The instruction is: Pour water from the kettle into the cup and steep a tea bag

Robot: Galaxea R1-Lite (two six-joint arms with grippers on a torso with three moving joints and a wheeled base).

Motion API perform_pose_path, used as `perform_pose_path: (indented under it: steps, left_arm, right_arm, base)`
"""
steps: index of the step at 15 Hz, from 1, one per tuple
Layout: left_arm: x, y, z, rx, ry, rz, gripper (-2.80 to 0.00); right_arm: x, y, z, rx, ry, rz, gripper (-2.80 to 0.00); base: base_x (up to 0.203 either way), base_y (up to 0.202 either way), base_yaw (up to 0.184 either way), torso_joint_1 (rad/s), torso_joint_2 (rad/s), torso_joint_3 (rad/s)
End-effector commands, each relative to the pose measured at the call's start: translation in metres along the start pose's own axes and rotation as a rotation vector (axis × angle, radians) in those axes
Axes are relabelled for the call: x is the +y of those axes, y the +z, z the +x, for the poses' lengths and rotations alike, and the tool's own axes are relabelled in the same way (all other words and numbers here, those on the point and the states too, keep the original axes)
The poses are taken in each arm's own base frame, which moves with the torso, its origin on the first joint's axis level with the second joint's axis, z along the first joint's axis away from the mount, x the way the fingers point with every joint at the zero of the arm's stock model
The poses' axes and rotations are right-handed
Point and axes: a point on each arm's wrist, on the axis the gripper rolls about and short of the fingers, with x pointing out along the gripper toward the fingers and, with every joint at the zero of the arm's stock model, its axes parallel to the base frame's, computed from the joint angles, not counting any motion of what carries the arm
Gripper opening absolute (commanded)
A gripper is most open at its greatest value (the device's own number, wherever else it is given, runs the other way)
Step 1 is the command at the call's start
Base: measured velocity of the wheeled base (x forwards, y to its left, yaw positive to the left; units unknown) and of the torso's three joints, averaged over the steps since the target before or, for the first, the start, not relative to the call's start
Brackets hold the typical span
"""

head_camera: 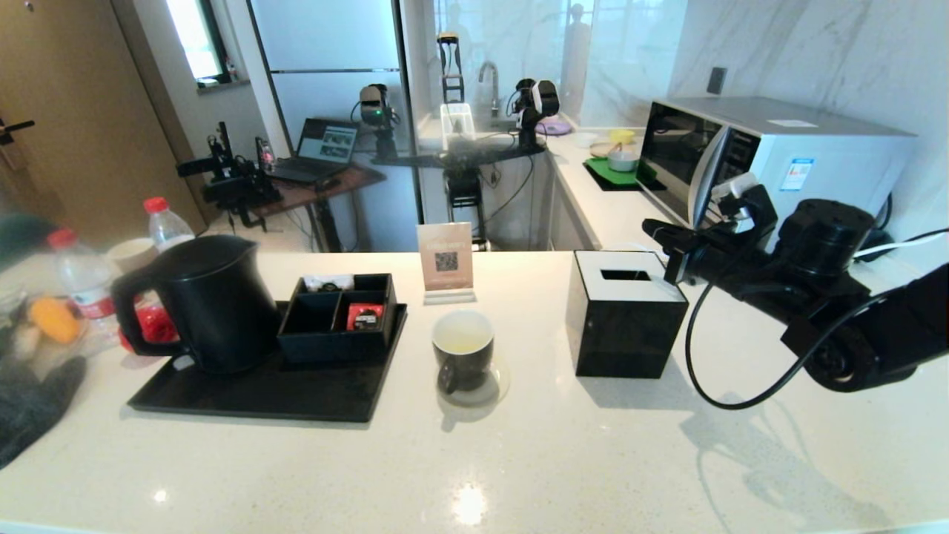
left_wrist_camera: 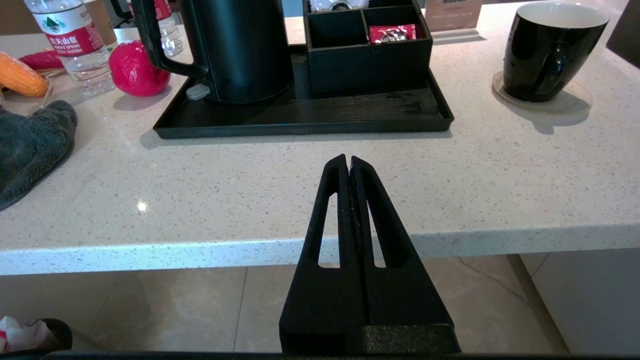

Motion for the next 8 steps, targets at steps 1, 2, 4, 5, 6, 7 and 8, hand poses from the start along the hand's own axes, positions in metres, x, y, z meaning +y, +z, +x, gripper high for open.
perform_pose_path:
  steps: [1, 2, 4, 5, 6, 7, 8]
  left_arm:
    - [0.000, 0.000, 0.000, -0.001, 0.000, 0.000, -2.80]
    - [0.000, 0.000, 0.000, -0.001, 0.001, 0.000, -2.80]
    - [0.000, 0.000, 0.000, -0.001, 0.001, 0.000, -2.80]
    - [0.000, 0.000, 0.000, 0.000, 0.000, 0.000, -2.80]
    - [0.000, 0.000, 0.000, 0.000, 0.000, 0.000, -2.80]
    - [0.000, 0.000, 0.000, -0.001, 0.000, 0.000, -2.80]
    - [0.000, 0.000, 0.000, 0.000, 0.000, 0.000, -2.80]
  right_arm:
    - [-0.003, 0.009, 0.003, -0.028, -0.001, -0.011, -2.80]
    - [-0.005, 0.017, 0.007, -0.040, -0.003, -0.017, -2.80]
    - [-0.011, 0.034, 0.015, -0.070, -0.006, -0.030, -2.80]
    - [-0.013, 0.041, 0.019, -0.082, -0.008, -0.035, -2.80]
    - [-0.015, 0.045, 0.021, -0.077, -0.007, -0.033, -2.80]
    - [-0.015, 0.044, 0.021, -0.074, -0.007, -0.031, -2.80]
    - [-0.014, 0.042, 0.020, -0.067, -0.006, -0.028, -2.80]
  base:
    - [0.000, 0.000, 0.000, 0.000, 0.00, 0.000]
    - [0.000, 0.000, 0.000, 0.000, 0.00, 0.000]
    - [0.000, 0.000, 0.000, 0.000, 0.00, 0.000]
    - [0.000, 0.000, 0.000, 0.000, 0.00, 0.000]
    - [0.000, 0.000, 0.000, 0.000, 0.00, 0.000]
    - [0.000, 0.000, 0.000, 0.000, 0.00, 0.000]
    - [0.000, 0.000, 0.000, 0.000, 0.00, 0.000]
